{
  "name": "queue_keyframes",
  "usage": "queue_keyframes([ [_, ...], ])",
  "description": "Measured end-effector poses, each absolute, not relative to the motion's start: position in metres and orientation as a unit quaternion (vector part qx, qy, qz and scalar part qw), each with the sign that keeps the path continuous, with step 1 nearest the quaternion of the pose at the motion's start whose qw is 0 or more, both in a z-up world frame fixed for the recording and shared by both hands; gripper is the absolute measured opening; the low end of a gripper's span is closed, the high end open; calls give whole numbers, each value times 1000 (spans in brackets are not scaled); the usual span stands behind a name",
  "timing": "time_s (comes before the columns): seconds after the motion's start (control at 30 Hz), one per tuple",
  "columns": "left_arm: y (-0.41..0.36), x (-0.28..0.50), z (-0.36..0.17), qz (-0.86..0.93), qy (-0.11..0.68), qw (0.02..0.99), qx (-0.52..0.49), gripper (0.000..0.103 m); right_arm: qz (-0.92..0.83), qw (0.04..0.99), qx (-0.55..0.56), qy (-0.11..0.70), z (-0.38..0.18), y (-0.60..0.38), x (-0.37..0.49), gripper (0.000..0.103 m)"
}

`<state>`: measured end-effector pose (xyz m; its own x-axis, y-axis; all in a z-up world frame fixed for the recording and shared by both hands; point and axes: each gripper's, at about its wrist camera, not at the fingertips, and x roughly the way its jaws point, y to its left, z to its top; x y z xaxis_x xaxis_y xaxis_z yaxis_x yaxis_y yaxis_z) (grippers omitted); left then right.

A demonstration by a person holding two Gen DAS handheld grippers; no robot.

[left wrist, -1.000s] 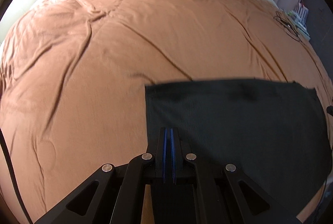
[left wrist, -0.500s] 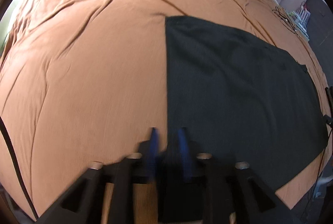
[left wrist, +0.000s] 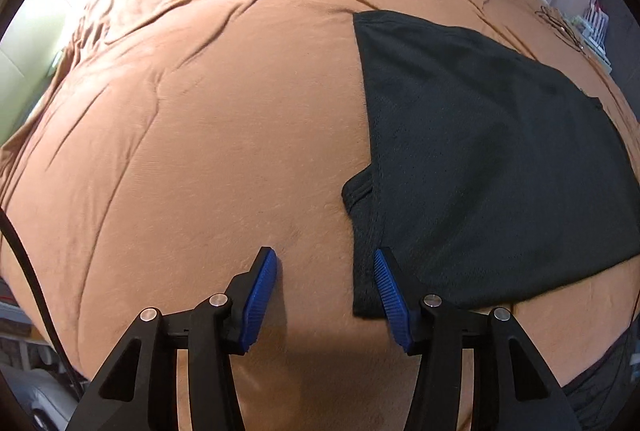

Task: Fold small clothes
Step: 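Open both tools and release the folded T-shirt onto the bed, then grasp the T-shirt side edge with the left tool and fold it inward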

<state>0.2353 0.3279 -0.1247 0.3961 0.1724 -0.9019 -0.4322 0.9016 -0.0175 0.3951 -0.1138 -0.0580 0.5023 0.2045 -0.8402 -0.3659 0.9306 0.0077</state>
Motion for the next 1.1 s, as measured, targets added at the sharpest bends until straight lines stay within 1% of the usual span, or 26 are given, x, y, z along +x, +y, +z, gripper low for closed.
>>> queue_keyframes([
  [0.1,333,228,-118,177,503,832,-156,52,164,868,-77,462,-48,-120,384,65],
  [0.23,342,217,-116,145,479,833,-236,52,182,875,-55,446,-34,-127,367,63],
  [0.43,351,214,-134,114,476,807,-331,52,216,872,-18,439,-27,-130,348,52],
  [0.57,347,209,-137,103,464,801,-364,52,241,864,7,442,-29,-140,356,42],
  [0.73,341,214,-140,91,456,802,-376,52,278,852,24,444,-34,-118,357,35],
  [0.77,342,214,-140,90,452,801,-382,51,287,849,27,443,-34,-111,358,35],
  [0.8,342,212,-140,89,449,800,-388,44,295,847,28,442,-34,-105,357,34],
  [0.83,343,211,-141,87,447,798,-395,34,302,845,29,440,-34,-99,357,34],
  [0.9,344,209,-145,81,447,791,-410,28,319,839,33,440,-36,-89,358,33],
  [1.0,342,204,-144,81,438,797,-408,27,345,827,32,442,-41,-65,360,30],
  [1.1,346,198,-146,77,426,791,-432,27,364,816,33,449,-48,-46,363,28],
])
